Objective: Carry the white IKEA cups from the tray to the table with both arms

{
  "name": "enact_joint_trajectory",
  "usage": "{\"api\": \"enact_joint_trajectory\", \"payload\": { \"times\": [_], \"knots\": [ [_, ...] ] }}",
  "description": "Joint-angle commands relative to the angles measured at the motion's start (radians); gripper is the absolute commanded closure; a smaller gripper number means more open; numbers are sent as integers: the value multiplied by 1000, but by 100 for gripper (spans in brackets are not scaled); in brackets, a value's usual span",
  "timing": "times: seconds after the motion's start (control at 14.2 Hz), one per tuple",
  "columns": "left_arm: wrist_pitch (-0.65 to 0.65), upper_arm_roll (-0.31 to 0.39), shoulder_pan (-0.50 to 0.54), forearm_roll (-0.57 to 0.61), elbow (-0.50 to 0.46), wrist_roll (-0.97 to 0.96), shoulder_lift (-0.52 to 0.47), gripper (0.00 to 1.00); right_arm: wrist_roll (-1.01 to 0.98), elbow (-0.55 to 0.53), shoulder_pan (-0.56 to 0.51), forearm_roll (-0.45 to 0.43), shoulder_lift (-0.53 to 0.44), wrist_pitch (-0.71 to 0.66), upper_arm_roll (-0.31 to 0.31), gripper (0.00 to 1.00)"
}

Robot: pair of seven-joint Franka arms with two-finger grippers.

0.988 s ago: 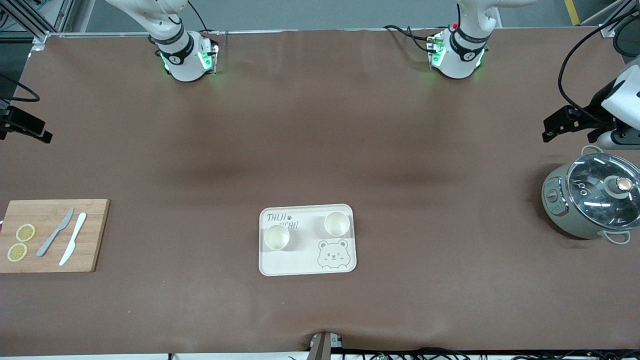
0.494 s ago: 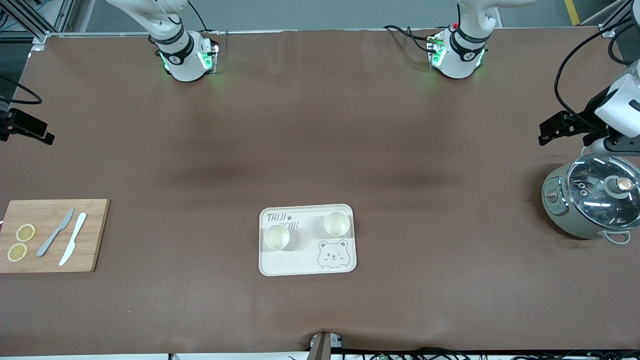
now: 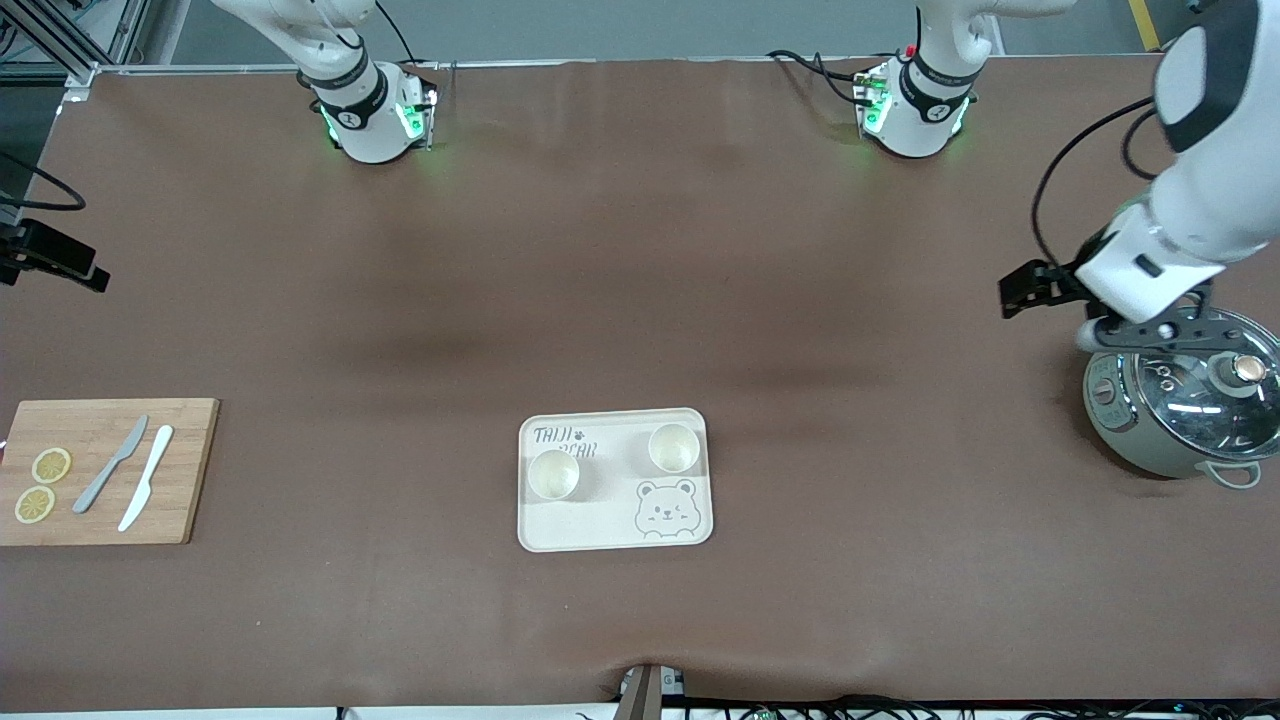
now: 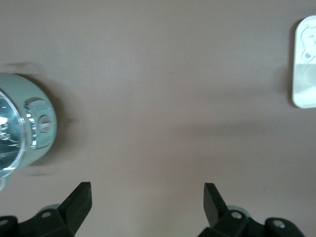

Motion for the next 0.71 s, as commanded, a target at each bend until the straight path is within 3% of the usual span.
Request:
{"api": "enact_joint_trajectory", "payload": {
  "times": [0.0,0.42,0.64],
  "knots": [
    [42,-2,-28,-23,38,-42,53,0,12,-3,26,9,-3,6,5,0],
    [64,-2,-105,-43,192,-156,237,0,33,14,104,60,34,86,6,0],
    [135,-2,-128,-44,244,-174,317,0,224,6,203,69,100,170,5,0]
  ]
}}
